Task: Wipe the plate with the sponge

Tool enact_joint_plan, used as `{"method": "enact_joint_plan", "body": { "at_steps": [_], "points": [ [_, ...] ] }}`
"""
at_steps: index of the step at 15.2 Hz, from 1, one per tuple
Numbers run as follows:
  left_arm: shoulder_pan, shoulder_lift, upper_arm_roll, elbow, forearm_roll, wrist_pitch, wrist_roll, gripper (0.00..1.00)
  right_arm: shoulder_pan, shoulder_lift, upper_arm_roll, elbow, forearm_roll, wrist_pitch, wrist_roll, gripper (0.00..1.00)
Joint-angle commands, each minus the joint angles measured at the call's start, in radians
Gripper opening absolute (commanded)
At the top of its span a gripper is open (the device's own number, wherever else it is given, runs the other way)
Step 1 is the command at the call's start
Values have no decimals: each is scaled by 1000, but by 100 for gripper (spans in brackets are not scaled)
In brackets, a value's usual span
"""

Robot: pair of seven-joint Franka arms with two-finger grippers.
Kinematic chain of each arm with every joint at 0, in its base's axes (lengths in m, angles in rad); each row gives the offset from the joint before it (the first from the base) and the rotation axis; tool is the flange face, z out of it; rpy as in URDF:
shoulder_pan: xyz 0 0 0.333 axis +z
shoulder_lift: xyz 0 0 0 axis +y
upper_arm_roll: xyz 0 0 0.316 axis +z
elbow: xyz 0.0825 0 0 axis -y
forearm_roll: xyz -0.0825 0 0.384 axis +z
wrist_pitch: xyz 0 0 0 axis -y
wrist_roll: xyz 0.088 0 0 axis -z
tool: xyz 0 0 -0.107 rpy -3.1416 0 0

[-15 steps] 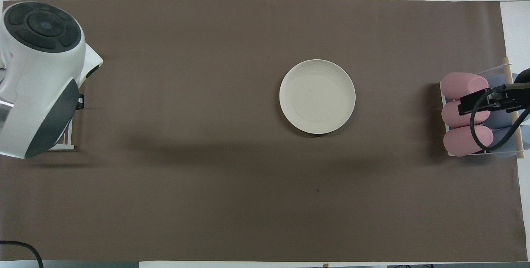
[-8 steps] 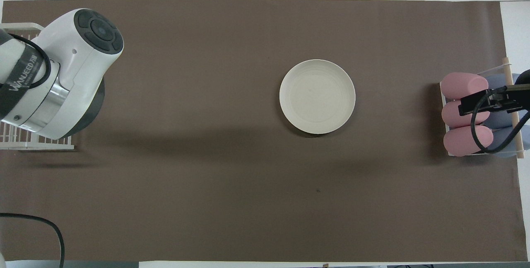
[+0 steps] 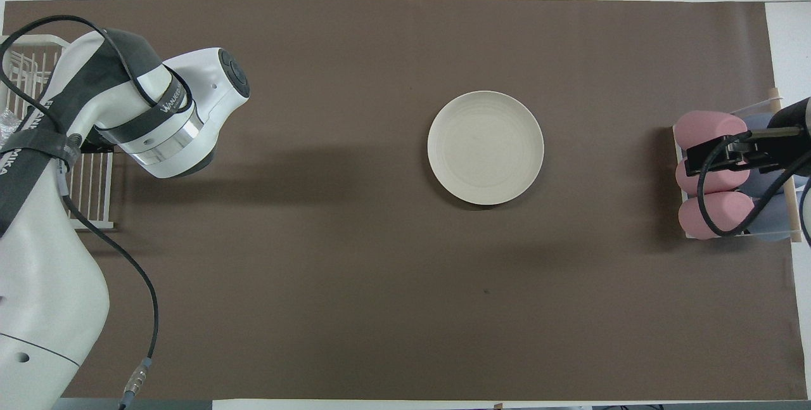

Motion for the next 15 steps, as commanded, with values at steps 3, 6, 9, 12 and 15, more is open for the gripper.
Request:
{"method": "enact_joint_plan", "body": {
  "at_steps": [3, 6, 9, 12, 15],
  "points": [
    [6, -25, -6, -39, -64, 60, -96, 0, -24, -20, -15, -20, 4, 13, 19, 100],
    [22, -34, -3, -79, -67, 112, -128, 0, -38, -20, -15, -20, 4, 18, 13, 100],
    [29, -34, -3, -80, -67, 134, -148, 0, -43, -23, -14, -24, 4, 4, 8, 100],
    [32, -34, -3, -80, -67, 145, -148, 0, -43, -23, -14, -21, 2, 5, 16, 100],
    [33, -34, -3, -74, -67, 143, -143, 16, -44, -20, -12, -8, 4, -8, 0, 100]
  ]
}}
